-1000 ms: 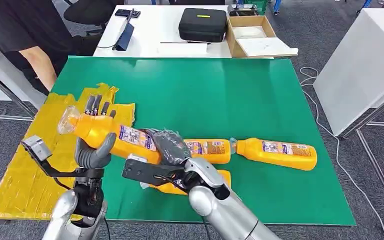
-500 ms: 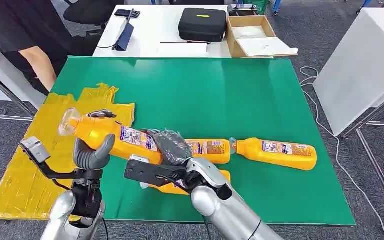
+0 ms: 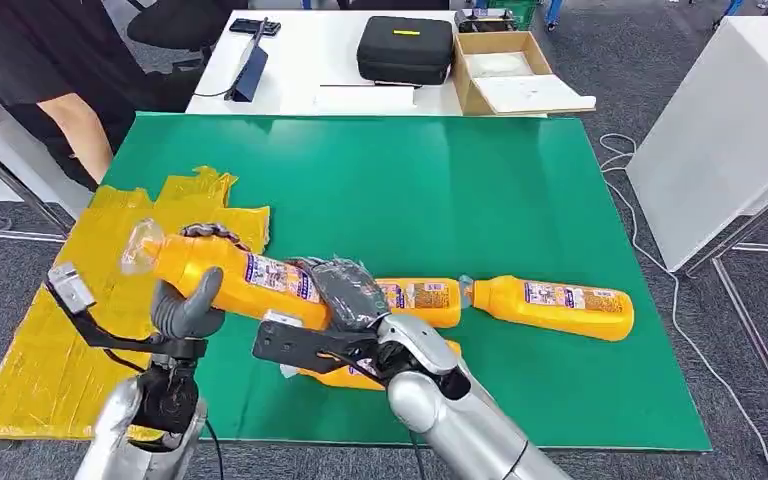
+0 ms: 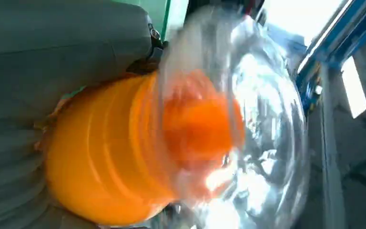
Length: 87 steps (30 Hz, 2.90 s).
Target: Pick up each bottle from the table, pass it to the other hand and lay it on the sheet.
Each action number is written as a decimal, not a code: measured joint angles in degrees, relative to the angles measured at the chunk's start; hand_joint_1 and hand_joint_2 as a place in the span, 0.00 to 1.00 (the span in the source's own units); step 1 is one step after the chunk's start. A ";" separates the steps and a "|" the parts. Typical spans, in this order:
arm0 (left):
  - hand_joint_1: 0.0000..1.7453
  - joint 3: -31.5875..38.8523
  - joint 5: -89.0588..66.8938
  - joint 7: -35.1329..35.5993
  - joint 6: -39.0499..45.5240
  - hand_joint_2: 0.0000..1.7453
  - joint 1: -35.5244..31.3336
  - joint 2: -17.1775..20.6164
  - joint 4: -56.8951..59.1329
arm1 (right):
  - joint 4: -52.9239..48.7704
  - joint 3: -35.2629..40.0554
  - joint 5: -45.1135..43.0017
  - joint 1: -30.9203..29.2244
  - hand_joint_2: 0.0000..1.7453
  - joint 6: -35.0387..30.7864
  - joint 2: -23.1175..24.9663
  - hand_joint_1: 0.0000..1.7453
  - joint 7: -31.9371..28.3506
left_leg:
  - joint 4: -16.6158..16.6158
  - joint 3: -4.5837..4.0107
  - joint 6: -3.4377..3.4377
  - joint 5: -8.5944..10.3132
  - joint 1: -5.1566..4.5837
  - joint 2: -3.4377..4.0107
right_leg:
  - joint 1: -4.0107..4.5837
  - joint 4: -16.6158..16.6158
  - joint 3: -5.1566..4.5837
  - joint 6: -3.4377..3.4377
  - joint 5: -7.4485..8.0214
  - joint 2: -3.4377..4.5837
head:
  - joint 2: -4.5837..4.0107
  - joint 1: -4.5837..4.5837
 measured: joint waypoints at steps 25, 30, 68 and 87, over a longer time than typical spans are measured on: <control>1.00 2.30 14.92 8.53 -5.23 1.00 5.10 0.68 -2.71 | -1.64 -0.46 3.13 1.89 0.00 0.61 -0.81 0.00 -1.16 | -0.01 -0.01 0.00 0.00 0.00 -0.01 | 0.00 0.00 0.01 0.00 0.00 -0.01 | 0.00 0.02; 1.00 2.49 13.89 8.77 -5.64 1.00 5.05 0.50 -2.73 | -2.06 -0.46 2.95 2.53 0.00 0.61 -1.29 0.00 -0.75 | -0.01 -0.01 0.00 0.00 0.00 -0.01 | 0.00 0.00 0.01 0.00 0.00 -0.01 | 0.00 0.00; 1.00 13.61 17.36 4.42 -9.93 1.00 3.96 5.01 7.93 | -33.92 -16.21 -2.77 13.00 0.00 -1.94 -17.78 0.00 -6.29 | 0.00 0.00 -0.01 -0.01 -0.01 -0.02 | -0.01 -0.03 -0.03 0.00 0.00 -0.02 | 0.00 0.00; 1.00 15.30 19.70 1.49 -10.93 1.00 0.15 9.84 14.69 | -39.85 -22.80 -2.97 17.92 0.00 -4.02 -24.39 0.00 -10.14 | 0.00 0.01 -0.01 -0.01 0.01 -0.01 | 0.01 -0.02 -0.05 0.00 0.00 0.00 | 0.00 0.00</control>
